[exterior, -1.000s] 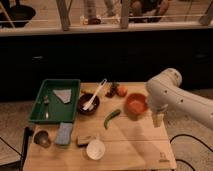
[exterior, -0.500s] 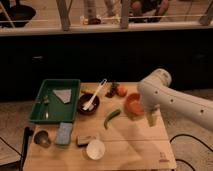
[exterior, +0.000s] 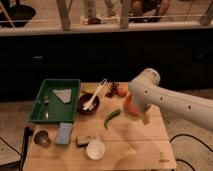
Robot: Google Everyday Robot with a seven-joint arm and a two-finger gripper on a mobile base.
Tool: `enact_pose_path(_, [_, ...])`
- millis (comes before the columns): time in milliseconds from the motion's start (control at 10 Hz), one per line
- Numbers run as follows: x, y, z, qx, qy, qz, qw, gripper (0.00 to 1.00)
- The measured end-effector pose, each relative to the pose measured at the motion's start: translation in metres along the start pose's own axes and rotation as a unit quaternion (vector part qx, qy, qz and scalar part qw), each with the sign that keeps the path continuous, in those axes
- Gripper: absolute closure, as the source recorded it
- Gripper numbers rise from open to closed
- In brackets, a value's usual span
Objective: Place pepper in metal cup
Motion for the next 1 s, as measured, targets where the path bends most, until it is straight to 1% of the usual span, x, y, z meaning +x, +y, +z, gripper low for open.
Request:
enact_pose_path(400, [-0.009,-0.013,0.006,0.002,-0.003,-0.031,0.9995,0.20])
enact_pose_path(600, [-0.020,-0.022,0.008,0.003,-0.008,-0.053,0.9985,0.20])
enact_pose_path(1000, [-0.029,-0.035,0.012,0.004,-0.016,-0.084,0.9963,0.20])
